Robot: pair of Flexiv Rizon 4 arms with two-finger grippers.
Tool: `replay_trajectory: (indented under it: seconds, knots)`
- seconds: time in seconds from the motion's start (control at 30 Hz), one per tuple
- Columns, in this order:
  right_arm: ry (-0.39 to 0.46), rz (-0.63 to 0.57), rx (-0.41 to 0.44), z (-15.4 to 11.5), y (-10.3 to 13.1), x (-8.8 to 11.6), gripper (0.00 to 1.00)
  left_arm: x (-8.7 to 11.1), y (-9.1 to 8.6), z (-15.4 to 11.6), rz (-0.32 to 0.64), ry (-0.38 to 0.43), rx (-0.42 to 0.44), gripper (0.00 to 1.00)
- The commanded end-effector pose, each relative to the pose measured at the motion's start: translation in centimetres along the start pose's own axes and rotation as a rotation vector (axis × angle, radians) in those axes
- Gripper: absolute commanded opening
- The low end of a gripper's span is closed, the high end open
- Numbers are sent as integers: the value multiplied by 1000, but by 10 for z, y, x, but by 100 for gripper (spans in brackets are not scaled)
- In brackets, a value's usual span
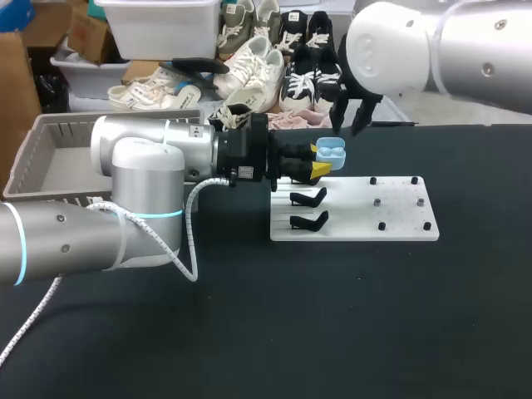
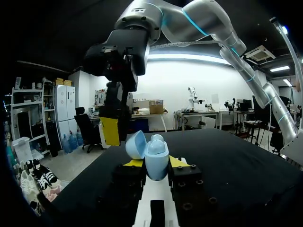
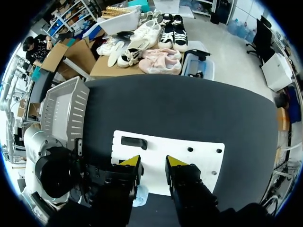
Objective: Pick up each earbud case from the left stands, insert the matching earbuds, close the lid, and place the case in the box.
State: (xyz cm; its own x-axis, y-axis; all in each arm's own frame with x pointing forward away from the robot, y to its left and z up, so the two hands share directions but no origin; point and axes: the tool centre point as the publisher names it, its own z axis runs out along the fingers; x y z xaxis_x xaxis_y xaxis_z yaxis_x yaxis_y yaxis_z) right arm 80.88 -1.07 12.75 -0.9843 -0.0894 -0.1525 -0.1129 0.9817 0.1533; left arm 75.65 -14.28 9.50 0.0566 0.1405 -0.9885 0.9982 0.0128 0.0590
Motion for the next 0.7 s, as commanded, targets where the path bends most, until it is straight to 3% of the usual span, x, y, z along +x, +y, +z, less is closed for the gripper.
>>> replay_trajectory:
  seconds: [0.03, 0.7]
  knots:
    - [45, 1, 6, 7, 6, -6, 30, 0, -1, 0, 1, -1, -3, 0]
    - [12, -19, 17, -12, 10, 36, 29, 0, -1, 0, 1, -1, -3, 0]
